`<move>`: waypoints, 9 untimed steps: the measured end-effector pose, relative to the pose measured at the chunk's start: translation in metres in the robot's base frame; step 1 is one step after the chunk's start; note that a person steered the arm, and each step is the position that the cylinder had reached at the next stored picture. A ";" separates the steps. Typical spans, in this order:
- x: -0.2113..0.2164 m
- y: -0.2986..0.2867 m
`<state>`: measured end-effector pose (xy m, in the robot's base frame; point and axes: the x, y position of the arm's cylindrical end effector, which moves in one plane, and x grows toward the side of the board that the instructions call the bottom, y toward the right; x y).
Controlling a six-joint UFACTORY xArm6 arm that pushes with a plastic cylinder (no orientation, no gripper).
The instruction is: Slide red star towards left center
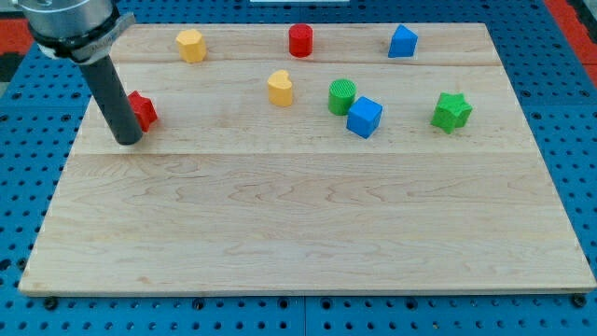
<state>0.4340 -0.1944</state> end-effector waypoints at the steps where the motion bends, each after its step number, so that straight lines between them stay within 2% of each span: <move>1: 0.007 0.075; 6: -0.019 0.077; 7: -0.020 0.061; 8: -0.013 0.014; 9: -0.012 0.000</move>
<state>0.4217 -0.1945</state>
